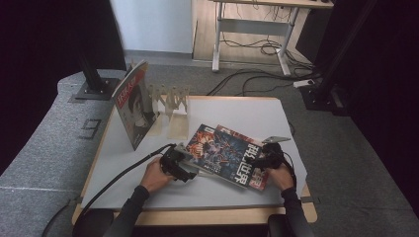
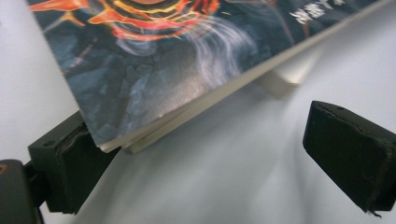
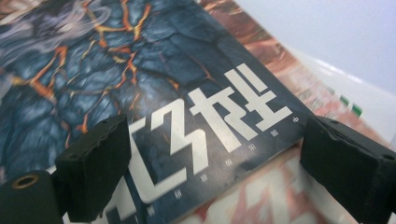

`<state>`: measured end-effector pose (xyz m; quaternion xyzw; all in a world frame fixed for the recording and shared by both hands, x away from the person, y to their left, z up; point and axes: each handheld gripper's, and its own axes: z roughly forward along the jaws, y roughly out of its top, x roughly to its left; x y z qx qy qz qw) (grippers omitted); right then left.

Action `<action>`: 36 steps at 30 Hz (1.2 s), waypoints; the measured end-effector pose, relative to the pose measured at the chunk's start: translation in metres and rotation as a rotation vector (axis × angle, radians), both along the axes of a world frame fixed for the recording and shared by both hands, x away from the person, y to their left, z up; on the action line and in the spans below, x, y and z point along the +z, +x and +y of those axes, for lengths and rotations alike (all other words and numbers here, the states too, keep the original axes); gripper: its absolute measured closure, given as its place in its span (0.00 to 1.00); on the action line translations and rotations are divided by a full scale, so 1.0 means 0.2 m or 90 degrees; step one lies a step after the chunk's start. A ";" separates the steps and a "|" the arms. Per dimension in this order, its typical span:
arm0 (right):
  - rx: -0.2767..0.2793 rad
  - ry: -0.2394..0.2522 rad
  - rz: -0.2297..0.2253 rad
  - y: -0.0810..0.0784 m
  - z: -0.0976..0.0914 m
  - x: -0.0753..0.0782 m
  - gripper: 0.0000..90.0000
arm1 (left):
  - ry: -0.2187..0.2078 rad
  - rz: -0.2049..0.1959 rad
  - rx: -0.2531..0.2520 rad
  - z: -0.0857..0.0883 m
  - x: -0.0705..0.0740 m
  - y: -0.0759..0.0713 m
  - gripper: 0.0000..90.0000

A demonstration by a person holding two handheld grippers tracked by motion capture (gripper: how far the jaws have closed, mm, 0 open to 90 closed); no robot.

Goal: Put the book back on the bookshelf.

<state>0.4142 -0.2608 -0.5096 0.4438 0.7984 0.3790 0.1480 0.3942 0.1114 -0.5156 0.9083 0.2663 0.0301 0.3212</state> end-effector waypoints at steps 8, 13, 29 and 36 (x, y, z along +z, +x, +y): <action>-0.008 -0.007 0.000 0.15 0.02 0.00 0.09 | -0.011 0.007 -0.032 -0.05 0.00 -0.10 0.03; -0.007 -0.006 0.001 0.14 0.02 0.01 0.11 | -0.009 -0.003 -0.019 0.01 0.02 -0.11 0.03; 0.032 -0.017 -0.011 -0.16 0.03 0.00 0.00 | -0.073 -0.049 0.018 -0.04 0.08 0.04 0.04; 0.051 -0.015 -0.014 -0.26 0.03 -0.01 0.00 | -0.056 -0.062 0.010 -0.13 0.09 0.12 0.01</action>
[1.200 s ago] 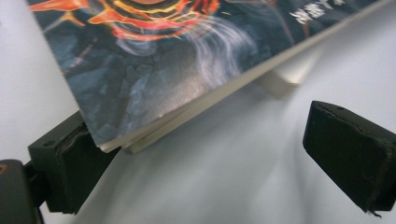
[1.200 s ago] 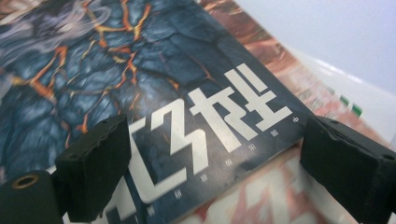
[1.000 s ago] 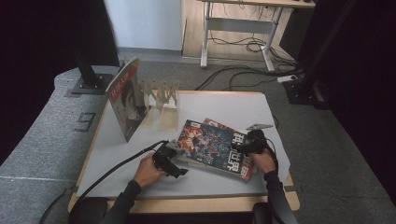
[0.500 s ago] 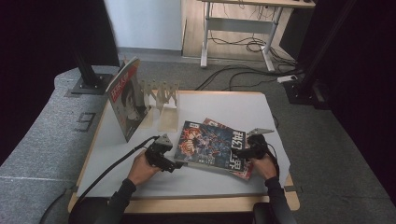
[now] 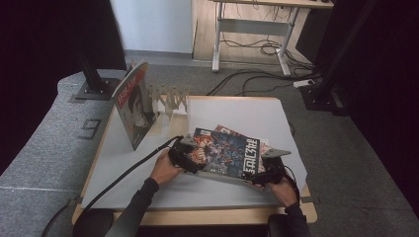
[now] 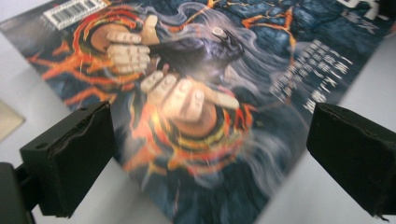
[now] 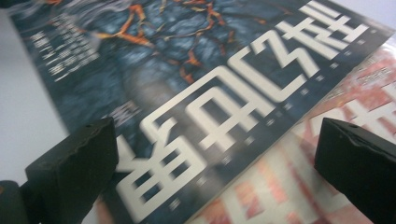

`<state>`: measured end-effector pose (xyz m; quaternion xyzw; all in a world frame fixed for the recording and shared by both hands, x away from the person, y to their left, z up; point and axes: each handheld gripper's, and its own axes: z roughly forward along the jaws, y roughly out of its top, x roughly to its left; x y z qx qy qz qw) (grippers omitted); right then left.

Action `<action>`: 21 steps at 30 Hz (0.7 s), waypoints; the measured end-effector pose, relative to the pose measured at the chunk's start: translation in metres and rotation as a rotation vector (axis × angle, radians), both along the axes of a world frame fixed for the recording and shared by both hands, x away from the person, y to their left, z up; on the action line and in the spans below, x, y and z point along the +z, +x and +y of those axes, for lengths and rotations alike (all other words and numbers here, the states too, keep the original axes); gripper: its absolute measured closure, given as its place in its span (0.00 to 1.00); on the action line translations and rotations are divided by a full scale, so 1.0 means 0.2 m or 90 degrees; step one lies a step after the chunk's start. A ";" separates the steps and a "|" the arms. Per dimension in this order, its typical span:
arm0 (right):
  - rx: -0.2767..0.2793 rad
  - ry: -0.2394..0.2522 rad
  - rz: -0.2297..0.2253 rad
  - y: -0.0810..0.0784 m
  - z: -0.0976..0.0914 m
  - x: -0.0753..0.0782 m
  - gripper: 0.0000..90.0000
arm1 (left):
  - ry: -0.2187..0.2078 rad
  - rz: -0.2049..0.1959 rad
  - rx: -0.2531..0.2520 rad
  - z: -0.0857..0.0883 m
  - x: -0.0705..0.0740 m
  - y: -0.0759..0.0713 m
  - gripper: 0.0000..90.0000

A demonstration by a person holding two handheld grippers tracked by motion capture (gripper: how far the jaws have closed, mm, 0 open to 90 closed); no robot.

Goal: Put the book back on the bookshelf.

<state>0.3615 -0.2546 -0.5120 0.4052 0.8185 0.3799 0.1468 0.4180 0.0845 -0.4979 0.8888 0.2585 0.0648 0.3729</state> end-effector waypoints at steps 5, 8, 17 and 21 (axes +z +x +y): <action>0.020 -0.008 -0.003 -0.05 0.02 0.00 0.00 | 0.004 -0.001 0.001 -0.06 -0.01 0.03 0.01; 0.030 -0.034 -0.006 -0.06 0.03 -0.01 0.00 | 0.015 -0.007 -0.002 -0.08 -0.01 0.04 0.00; 0.017 -0.021 -0.008 -0.04 -0.01 -0.02 0.00 | 0.014 -0.006 -0.015 -0.14 0.00 0.08 0.01; -0.003 -0.017 -0.011 -0.02 -0.05 -0.02 0.01 | 0.015 -0.009 -0.019 -0.17 0.00 0.11 0.01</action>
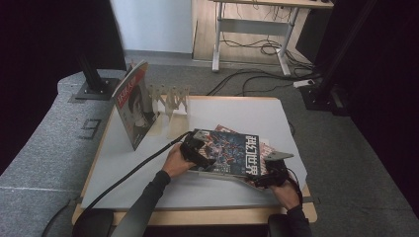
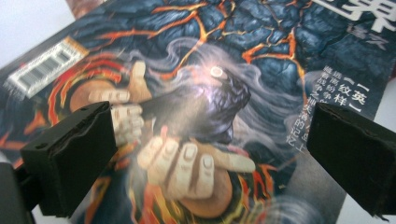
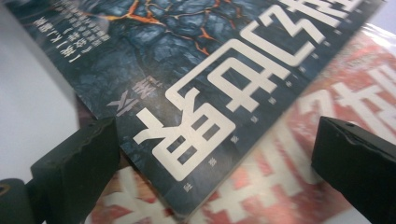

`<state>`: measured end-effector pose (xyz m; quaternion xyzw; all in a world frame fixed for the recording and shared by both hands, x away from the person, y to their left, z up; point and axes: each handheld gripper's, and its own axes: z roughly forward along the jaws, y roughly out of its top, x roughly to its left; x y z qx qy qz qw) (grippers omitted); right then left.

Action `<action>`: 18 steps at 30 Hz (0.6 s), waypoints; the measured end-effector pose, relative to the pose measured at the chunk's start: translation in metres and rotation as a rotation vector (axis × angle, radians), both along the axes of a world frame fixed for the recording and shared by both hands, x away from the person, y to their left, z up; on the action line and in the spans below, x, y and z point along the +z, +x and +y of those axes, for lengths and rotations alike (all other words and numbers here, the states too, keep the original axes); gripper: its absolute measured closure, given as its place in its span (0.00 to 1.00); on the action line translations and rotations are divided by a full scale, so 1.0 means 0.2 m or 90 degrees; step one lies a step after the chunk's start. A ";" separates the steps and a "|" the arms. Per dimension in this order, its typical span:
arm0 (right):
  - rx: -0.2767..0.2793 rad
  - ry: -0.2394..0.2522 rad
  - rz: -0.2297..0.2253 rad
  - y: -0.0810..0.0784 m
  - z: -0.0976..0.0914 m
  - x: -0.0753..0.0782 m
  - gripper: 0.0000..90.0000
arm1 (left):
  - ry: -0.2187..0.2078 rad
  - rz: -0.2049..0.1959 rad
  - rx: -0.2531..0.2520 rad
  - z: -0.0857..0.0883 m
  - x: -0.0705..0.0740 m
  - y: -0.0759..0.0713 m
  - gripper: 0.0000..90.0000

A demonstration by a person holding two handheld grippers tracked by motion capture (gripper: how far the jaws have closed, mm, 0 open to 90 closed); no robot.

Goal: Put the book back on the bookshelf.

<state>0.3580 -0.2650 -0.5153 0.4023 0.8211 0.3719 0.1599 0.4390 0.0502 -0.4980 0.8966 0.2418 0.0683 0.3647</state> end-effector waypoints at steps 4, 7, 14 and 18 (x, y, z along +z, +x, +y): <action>-0.014 0.000 0.000 0.03 -0.03 0.00 0.01 | 0.003 -0.001 0.001 -0.02 0.00 0.04 0.01; -0.028 0.002 -0.002 0.05 -0.06 0.00 0.01 | 0.007 -0.004 0.003 -0.04 0.00 0.08 0.01; -0.034 0.003 -0.004 0.06 -0.07 0.00 0.01 | -0.006 -0.012 0.026 -0.09 -0.02 0.18 0.00; -0.034 0.003 -0.003 0.06 -0.07 0.00 0.01 | -0.006 -0.021 0.037 -0.10 -0.03 0.22 0.00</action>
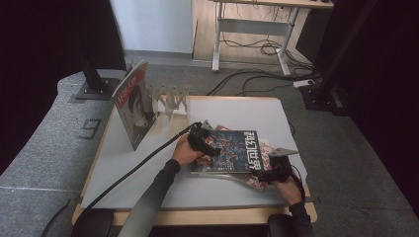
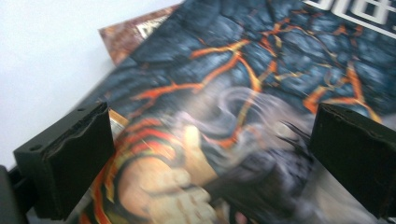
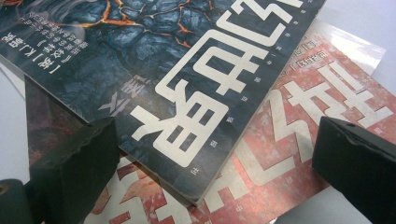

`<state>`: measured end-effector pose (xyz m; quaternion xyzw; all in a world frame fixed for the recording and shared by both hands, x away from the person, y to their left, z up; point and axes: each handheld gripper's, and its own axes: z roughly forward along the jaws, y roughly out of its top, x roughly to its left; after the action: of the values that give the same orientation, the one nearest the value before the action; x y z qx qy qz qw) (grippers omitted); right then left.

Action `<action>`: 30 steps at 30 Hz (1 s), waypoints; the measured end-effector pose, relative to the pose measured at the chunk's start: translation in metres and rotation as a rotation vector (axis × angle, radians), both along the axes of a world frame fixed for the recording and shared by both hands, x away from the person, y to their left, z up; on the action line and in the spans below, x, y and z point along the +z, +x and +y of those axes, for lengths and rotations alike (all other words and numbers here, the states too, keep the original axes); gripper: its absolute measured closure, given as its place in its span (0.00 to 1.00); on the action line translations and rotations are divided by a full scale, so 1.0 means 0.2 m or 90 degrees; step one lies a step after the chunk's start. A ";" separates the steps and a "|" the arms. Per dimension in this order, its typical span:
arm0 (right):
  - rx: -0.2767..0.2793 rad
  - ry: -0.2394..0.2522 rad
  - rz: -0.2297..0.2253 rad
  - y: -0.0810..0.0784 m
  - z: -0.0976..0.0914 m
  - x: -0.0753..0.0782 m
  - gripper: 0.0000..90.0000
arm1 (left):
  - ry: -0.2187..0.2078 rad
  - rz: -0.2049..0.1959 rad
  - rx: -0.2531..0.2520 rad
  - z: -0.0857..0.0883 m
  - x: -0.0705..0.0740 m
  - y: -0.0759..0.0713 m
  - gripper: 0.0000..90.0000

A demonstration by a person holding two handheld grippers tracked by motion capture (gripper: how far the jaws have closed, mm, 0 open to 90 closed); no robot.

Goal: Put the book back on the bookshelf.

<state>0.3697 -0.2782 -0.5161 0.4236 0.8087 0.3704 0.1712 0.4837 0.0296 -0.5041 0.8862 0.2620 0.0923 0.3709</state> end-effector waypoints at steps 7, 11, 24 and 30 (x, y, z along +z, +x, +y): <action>-0.001 0.001 -0.003 0.00 0.00 0.00 0.01 | -0.008 -0.001 0.022 0.00 0.00 0.08 0.00; -0.001 0.001 -0.004 0.00 0.00 0.00 0.01 | -0.002 0.001 0.027 0.00 0.00 0.12 0.00; -0.010 -0.002 -0.001 0.00 -0.02 0.00 0.00 | 0.016 0.038 0.032 -0.01 0.00 0.12 0.00; -0.028 -0.002 0.004 0.02 -0.06 0.00 0.00 | 0.025 0.049 0.026 0.01 0.01 0.08 0.00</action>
<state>0.3731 -0.2898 -0.5163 0.4425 0.8001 0.3642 0.1775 0.4988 0.0306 -0.5020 0.8907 0.2924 0.0707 0.3409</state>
